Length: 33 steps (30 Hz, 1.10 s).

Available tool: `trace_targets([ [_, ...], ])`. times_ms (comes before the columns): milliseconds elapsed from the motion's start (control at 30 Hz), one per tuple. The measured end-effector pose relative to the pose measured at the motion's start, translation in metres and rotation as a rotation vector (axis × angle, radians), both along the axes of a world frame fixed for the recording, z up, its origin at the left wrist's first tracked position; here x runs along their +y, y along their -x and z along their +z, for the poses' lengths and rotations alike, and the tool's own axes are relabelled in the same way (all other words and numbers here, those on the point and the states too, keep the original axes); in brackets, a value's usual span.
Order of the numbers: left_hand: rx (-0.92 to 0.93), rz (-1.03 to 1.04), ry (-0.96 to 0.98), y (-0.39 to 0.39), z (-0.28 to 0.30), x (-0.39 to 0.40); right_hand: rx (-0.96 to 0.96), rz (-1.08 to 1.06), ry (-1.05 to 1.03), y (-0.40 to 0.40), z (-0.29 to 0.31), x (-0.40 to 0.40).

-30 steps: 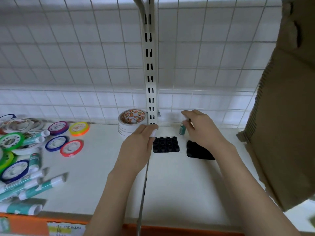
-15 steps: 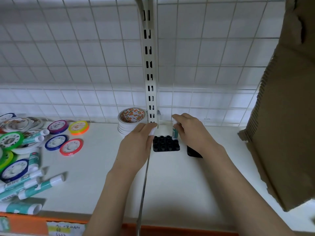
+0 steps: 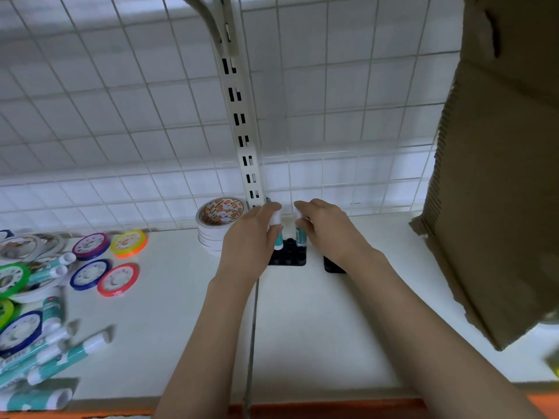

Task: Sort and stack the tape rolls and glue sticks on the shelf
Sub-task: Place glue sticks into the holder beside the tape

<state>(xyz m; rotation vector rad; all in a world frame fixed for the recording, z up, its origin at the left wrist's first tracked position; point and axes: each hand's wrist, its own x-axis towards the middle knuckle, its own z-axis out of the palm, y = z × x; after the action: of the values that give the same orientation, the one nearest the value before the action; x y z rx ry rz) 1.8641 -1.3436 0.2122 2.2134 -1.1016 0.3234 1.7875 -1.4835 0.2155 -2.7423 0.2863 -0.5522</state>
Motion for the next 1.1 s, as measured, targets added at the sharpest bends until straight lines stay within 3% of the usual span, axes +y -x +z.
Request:
trace_targets([
  [200,0.002,-0.003,-0.054,-0.008,0.009,-0.014,0.098,-0.017,-0.084,0.011,0.005,-0.005],
  [433,0.045,-0.023,-0.093,-0.007,0.003,-0.025,0.229,-0.179,0.023,0.037,-0.011,-0.023],
  [600,0.052,-0.017,-0.078,-0.006,-0.005,-0.025,0.277,-0.227,-0.01,0.045,-0.031,-0.028],
  [1100,0.078,0.012,0.043,0.02,-0.027,-0.019,0.229,-0.246,-0.002,0.044,-0.042,-0.025],
])
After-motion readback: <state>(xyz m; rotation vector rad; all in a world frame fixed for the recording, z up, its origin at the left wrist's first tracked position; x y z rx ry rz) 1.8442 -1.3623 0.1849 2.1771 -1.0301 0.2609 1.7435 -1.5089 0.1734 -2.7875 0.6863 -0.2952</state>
